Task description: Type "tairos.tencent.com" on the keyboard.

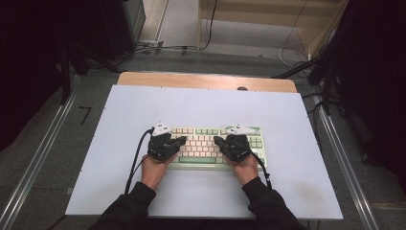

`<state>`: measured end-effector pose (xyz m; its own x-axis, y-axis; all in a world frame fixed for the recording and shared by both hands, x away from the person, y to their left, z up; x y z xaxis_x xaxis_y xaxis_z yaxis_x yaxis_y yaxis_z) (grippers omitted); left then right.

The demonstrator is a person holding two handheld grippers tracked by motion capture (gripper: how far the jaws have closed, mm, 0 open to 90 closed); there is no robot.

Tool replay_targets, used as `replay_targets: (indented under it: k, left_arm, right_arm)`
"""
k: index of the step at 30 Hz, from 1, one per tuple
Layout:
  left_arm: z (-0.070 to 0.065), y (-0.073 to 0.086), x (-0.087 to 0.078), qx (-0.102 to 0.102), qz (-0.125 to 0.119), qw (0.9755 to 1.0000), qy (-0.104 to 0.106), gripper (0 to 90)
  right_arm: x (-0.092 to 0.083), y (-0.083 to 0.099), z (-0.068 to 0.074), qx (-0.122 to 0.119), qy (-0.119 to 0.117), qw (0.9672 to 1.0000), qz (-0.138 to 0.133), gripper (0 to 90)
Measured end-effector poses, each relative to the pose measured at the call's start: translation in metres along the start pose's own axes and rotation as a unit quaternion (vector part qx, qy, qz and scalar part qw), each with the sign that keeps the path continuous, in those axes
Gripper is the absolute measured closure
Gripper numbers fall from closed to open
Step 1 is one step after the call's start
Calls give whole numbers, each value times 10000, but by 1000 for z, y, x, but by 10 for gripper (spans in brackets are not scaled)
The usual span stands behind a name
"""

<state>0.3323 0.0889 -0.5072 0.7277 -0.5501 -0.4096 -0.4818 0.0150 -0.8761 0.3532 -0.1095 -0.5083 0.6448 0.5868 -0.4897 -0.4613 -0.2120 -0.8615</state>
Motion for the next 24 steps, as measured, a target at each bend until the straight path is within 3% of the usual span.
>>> replay_targets:
  k: [24]
  left_arm:
    - [7,0,-10,-84,-53,9999,-17,900]
  right_arm:
    - [9,8,-1,-112,86,9997,216,875]
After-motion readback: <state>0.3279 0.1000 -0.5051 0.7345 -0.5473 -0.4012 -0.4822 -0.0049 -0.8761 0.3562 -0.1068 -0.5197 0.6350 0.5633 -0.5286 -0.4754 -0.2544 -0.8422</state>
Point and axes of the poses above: each handheld gripper's, and its own axes: x roughly forward along the jaws, y roughly out of its underside, z roughly to its left, the point moved 5 cm from there along x, roughly forward along the jaws, and after that the axes turned 9 degrees about -z, right-handed, at the moved point
